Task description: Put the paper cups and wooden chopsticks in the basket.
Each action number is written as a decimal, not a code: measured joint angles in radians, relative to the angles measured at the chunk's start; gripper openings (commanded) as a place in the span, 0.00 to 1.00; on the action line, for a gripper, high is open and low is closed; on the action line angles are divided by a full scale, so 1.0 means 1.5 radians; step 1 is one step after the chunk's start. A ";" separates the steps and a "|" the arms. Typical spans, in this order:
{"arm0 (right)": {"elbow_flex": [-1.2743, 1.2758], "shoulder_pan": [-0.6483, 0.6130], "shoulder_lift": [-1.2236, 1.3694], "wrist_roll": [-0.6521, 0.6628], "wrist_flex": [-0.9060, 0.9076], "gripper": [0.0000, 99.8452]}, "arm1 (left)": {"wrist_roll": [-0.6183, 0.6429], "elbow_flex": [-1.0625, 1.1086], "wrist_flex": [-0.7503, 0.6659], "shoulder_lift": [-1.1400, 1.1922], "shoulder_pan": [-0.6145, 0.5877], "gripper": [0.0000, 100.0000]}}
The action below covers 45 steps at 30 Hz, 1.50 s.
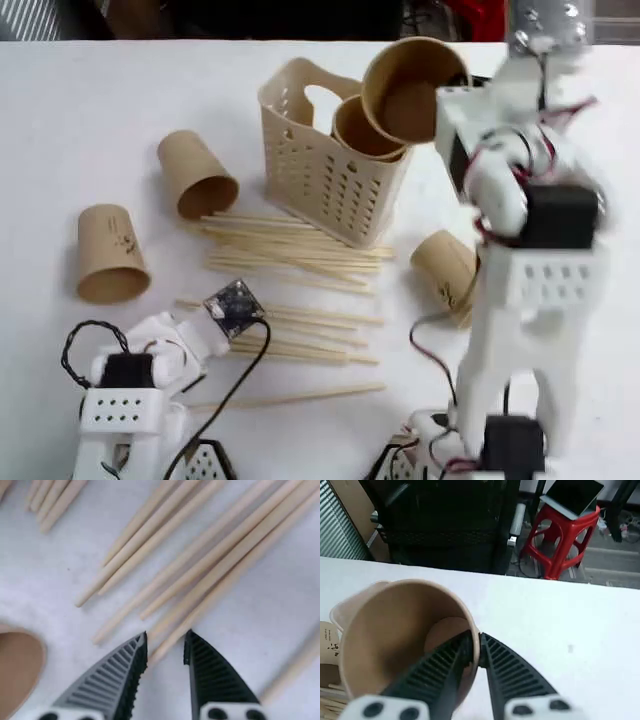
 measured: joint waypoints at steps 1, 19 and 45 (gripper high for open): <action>0.000 0.001 0.020 -0.007 -0.004 0.02 | 0.000 0.000 0.000 0.000 0.000 0.15; 0.011 -0.060 0.076 -0.041 -0.049 0.10 | 0.001 0.000 -0.001 0.000 -0.017 0.15; 0.096 -0.018 0.146 -0.041 -0.057 0.23 | 0.001 0.000 -0.001 0.000 -0.017 0.15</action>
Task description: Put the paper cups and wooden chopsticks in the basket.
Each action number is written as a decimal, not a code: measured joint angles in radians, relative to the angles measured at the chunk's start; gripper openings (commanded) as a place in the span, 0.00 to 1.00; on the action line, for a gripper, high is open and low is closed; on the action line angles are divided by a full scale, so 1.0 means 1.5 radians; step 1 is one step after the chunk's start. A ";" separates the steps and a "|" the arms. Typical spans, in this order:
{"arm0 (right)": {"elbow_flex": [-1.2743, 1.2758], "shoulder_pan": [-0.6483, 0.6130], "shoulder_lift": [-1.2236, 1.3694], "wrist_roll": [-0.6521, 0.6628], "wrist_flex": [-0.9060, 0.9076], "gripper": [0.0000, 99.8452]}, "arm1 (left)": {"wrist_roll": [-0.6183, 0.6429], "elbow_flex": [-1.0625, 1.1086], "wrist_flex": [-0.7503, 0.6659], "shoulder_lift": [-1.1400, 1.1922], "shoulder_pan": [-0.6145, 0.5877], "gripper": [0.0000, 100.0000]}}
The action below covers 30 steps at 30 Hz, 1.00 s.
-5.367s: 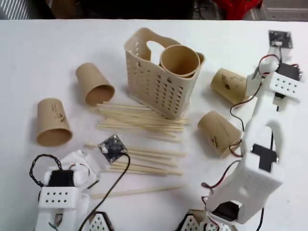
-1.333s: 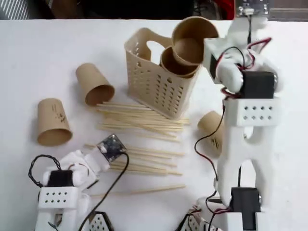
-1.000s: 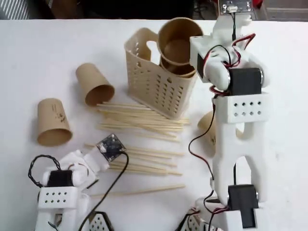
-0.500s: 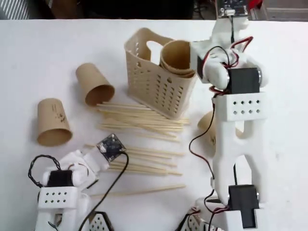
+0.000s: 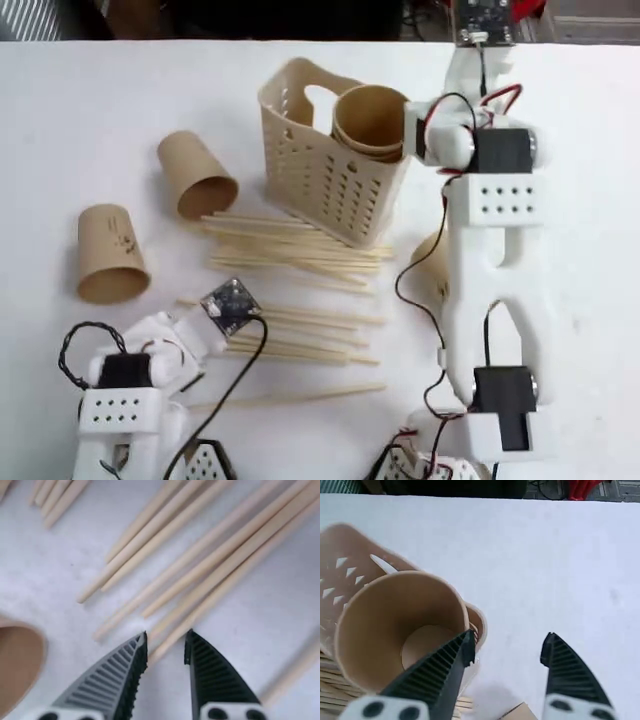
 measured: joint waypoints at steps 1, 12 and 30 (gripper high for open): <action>0.000 0.003 0.009 0.000 -0.003 0.23 | 0.000 0.000 0.000 0.000 0.000 0.15; -0.012 0.004 0.055 -0.002 -0.016 0.23 | 0.000 0.000 0.000 0.000 0.000 0.15; 0.104 0.086 -0.227 0.207 0.242 0.23 | 0.000 0.000 0.000 0.000 0.000 0.15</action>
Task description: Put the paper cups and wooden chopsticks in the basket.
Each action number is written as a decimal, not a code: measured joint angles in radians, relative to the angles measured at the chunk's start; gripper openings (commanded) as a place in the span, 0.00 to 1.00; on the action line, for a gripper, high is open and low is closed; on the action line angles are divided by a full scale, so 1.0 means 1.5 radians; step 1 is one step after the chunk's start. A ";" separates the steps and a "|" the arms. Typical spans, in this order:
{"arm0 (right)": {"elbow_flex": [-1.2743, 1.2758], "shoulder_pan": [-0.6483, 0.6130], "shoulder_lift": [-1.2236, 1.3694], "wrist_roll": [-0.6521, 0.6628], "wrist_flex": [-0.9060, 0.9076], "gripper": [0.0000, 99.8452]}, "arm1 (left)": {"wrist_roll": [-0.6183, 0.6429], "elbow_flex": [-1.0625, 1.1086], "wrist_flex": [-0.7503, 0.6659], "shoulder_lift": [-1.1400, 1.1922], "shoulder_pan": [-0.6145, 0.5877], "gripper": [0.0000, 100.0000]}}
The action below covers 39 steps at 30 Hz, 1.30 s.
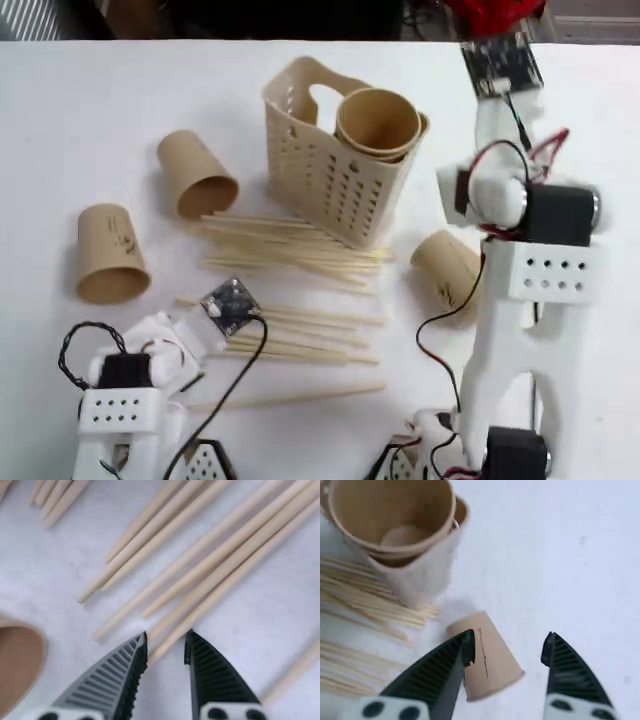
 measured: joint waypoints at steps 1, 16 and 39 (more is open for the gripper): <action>0.038 0.016 -0.013 0.017 -0.002 0.23 | 0.000 0.000 0.000 0.000 0.000 0.15; 0.683 0.107 -0.269 0.061 -0.318 0.23 | 0.000 0.000 0.000 0.000 0.000 0.15; 0.993 0.133 -0.441 0.064 -0.641 0.23 | 0.000 0.000 0.000 0.000 0.000 0.15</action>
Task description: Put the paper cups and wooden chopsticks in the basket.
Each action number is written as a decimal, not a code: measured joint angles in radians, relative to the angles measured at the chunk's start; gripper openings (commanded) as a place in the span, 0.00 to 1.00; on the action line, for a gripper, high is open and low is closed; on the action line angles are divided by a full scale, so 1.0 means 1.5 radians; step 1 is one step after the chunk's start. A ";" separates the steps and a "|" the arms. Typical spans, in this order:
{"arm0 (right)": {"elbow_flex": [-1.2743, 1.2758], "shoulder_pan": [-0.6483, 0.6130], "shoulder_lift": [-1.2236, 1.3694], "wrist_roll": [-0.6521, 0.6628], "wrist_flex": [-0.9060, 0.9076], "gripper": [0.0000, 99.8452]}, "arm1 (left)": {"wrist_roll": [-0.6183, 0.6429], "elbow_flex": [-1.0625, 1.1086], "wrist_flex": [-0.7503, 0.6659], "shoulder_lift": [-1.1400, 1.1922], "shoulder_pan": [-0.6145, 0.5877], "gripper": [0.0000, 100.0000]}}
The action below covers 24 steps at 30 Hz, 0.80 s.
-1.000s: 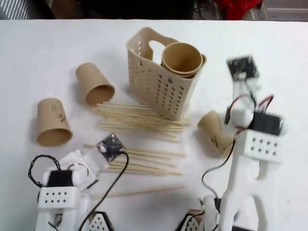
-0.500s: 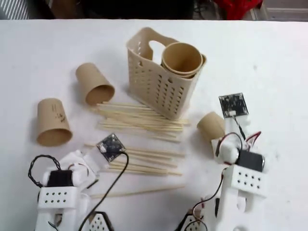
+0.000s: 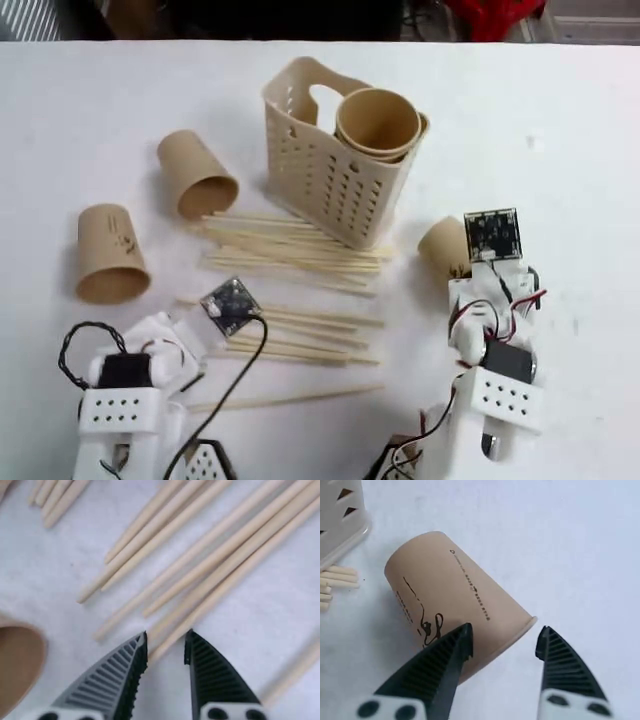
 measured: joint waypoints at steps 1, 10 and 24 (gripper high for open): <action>0.000 0.000 0.000 0.000 0.005 0.23 | 0.000 0.000 0.000 0.000 0.000 0.15; -0.001 -0.005 -0.001 0.000 0.047 0.23 | 0.000 0.000 0.000 0.000 0.000 0.15; 0.018 -0.031 0.009 0.002 0.134 0.02 | 0.000 0.000 0.000 0.000 0.000 0.15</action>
